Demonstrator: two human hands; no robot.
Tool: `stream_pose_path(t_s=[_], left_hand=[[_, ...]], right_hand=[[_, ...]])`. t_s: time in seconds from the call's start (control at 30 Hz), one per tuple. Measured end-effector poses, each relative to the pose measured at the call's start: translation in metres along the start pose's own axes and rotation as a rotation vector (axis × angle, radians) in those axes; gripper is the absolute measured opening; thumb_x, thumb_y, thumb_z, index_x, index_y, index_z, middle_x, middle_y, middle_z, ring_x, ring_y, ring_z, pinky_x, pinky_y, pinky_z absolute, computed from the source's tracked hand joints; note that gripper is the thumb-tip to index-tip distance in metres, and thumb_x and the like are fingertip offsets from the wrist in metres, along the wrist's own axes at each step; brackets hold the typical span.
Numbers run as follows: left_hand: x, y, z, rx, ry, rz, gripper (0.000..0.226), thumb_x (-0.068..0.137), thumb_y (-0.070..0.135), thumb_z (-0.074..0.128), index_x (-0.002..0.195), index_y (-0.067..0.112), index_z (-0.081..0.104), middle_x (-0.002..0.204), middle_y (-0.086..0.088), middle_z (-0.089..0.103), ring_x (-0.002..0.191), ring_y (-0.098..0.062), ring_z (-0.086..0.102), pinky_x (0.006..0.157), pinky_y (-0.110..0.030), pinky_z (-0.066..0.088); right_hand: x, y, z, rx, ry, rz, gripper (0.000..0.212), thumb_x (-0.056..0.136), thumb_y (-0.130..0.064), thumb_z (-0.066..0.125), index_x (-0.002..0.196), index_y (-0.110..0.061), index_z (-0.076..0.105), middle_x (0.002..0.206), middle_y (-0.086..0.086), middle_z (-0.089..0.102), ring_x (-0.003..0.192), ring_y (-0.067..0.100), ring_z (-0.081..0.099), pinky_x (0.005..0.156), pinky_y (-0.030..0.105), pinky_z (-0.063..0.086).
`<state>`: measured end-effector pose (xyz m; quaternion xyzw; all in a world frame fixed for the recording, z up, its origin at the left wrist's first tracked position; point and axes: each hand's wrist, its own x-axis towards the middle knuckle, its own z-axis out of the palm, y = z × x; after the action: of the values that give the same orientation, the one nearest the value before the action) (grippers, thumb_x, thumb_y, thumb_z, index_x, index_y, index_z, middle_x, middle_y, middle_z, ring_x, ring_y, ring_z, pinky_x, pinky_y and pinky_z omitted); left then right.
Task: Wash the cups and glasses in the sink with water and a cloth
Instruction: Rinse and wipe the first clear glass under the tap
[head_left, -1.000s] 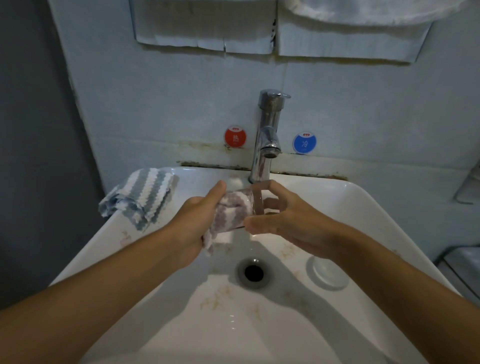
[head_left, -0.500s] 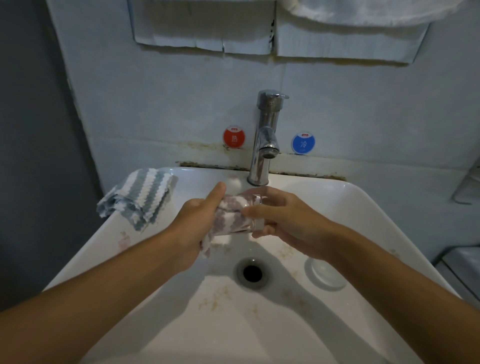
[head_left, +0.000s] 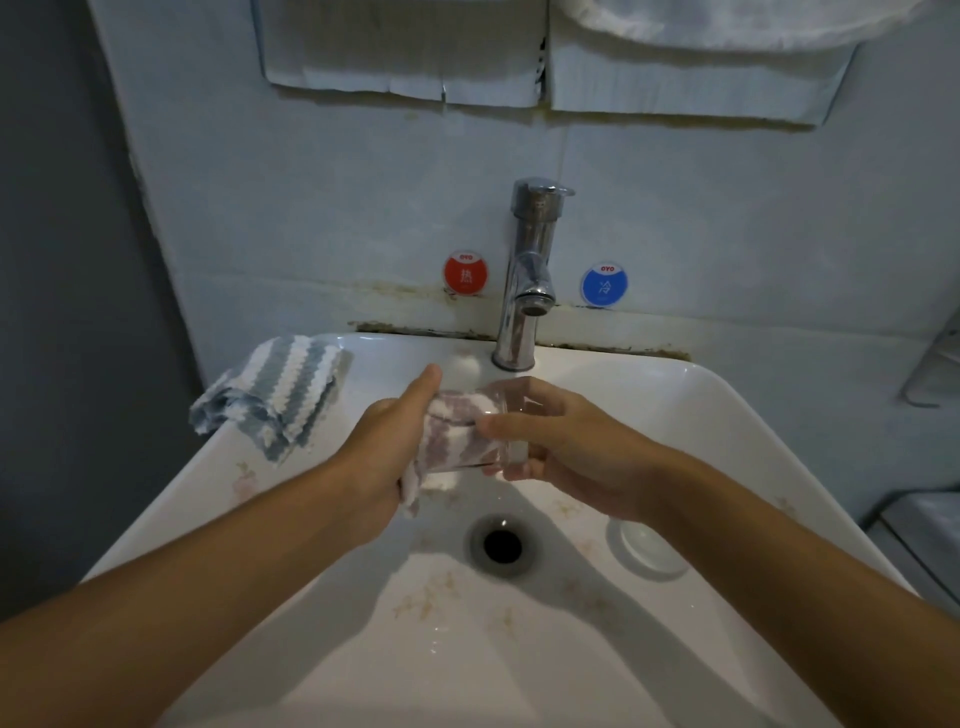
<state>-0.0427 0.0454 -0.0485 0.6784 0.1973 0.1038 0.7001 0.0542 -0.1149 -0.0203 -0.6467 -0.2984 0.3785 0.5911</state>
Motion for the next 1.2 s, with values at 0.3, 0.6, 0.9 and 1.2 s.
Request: stream_pose_path(t_s=[0.3,0.6,0.9,1.2], left_hand=[[-0.006,0.006,0.011,-0.095,0.047,-0.006,0.064,0.094,0.063,0.040,0.098,0.010,0.076,0.094,-0.017,0.076,0.093,-0.027,0.072,0.094,-0.041,0.049],[-0.002,0.004,0.007,-0.089,0.069,-0.022,0.054,0.098,0.053,0.043,0.103,0.011,0.076,0.098,-0.011,0.076,0.099,-0.030,0.071,0.107,-0.043,0.042],[-0.004,0.006,0.003,-0.029,0.104,-0.024,0.058,0.091,0.062,0.045,0.100,0.013,0.077,0.092,-0.016,0.076,0.076,-0.046,0.056,0.050,-0.029,0.038],[-0.008,0.007,0.011,0.060,0.192,0.008,0.054,0.097,0.055,0.043,0.098,0.008,0.071,0.080,-0.021,0.072,0.035,-0.017,0.038,0.051,-0.029,0.033]], right_hand=[[-0.004,-0.003,0.004,0.045,0.023,0.167,0.046,0.092,-0.045,0.061,0.115,-0.006,0.065,0.097,0.018,0.072,0.074,0.023,0.064,0.065,0.025,0.056],[-0.006,-0.004,0.003,0.095,-0.035,0.209,0.068,0.087,-0.068,0.050,0.122,-0.012,0.065,0.119,0.023,0.065,0.089,0.031,0.070,0.069,0.031,0.059],[-0.001,-0.002,0.000,0.010,0.022,0.071,0.041,0.083,-0.025,0.076,0.121,-0.017,0.062,0.117,0.015,0.068,0.103,0.037,0.067,0.093,0.045,0.053],[-0.003,-0.004,0.003,0.085,-0.013,0.270,0.065,0.091,-0.060,0.054,0.120,-0.003,0.062,0.101,0.025,0.068,0.073,0.025,0.067,0.061,0.027,0.057]])
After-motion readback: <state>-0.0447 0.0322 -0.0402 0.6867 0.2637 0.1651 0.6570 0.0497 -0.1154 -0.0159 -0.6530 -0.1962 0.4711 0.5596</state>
